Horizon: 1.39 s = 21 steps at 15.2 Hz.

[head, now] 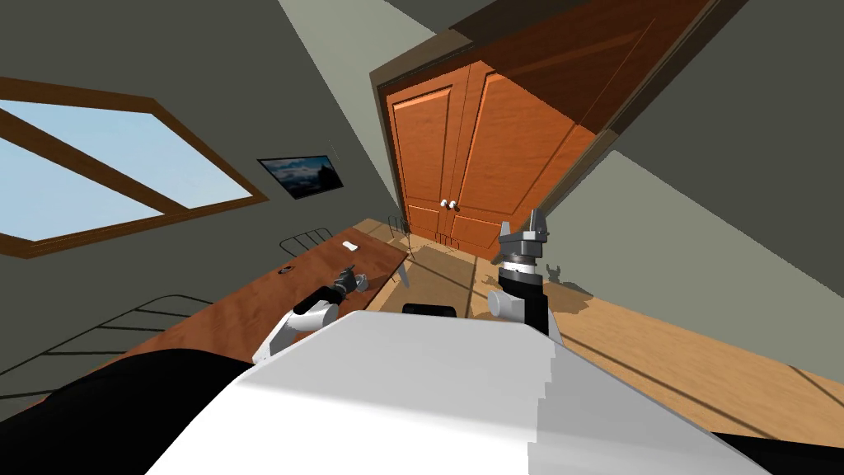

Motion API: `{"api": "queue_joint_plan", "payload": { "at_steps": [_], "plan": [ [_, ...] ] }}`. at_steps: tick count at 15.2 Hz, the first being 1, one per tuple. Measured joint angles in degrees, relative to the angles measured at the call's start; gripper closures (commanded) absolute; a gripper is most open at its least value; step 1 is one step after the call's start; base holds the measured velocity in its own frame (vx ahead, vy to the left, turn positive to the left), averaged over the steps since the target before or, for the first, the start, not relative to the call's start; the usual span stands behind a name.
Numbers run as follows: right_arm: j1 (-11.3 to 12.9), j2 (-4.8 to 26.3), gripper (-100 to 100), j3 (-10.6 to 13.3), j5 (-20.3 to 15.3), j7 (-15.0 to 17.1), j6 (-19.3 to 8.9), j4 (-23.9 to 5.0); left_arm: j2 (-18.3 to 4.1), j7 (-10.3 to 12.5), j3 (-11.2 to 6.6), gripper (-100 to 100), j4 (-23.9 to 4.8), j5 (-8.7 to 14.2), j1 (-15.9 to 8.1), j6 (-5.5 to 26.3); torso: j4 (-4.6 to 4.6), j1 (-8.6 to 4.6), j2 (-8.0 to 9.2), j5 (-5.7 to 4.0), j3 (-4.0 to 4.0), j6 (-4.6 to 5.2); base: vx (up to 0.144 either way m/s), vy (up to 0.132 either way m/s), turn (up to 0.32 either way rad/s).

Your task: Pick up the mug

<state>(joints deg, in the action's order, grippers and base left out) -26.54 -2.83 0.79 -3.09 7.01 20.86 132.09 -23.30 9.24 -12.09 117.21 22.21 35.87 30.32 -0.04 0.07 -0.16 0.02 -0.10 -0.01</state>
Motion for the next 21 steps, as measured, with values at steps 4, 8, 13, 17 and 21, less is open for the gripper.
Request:
{"api": "queue_joint_plan", "payload": {
  "at_steps": [4,8,13,17,21],
  "plan": [
    [0.0,0.0,0,0.0,0.0,0.0,0.0,0.0,-0.89,-0.01,-0.57,-100,-0.48,1.77,0.78,4.2,0.01,-0.03,0.05,0.0,0.03,0.0,0.025,0.017,-0.048],
    [0.0,0.0,0,0.0,0.0,0.0,0.0,0.0,-1.6,-0.07,-1.09,-100,-1.31,3.49,1.29,8.46,0.01,-0.02,0.01,-0.01,0.01,0.01,0.032,0.017,-0.085],
    [0.0,0.0,0,0.0,0.0,0.0,0.0,0.0,-2.89,-0.02,-2.02,-100,-1.95,5.99,1.95,14.27,0.0,0.0,0.01,0.0,0.0,0.0,0.032,0.02,-0.067],
    [0.0,0.0,0,0.0,0.0,0.0,0.0,0.0,-3.69,0.07,-2.66,-100,-2.44,7.72,2.37,18.96,0.0,-0.02,0.0,-0.01,0.0,0.02,0.034,0.019,-0.074],
    [0.0,0.0,0,0.0,0.0,0.0,0.0,0.0,-4.66,-0.07,-3.4,-100,-3.18,9.85,3.03,23.41,0.0,0.0,0.0,0.0,0.0,0.01,0.029,0.021,-0.059]
  ]
}}
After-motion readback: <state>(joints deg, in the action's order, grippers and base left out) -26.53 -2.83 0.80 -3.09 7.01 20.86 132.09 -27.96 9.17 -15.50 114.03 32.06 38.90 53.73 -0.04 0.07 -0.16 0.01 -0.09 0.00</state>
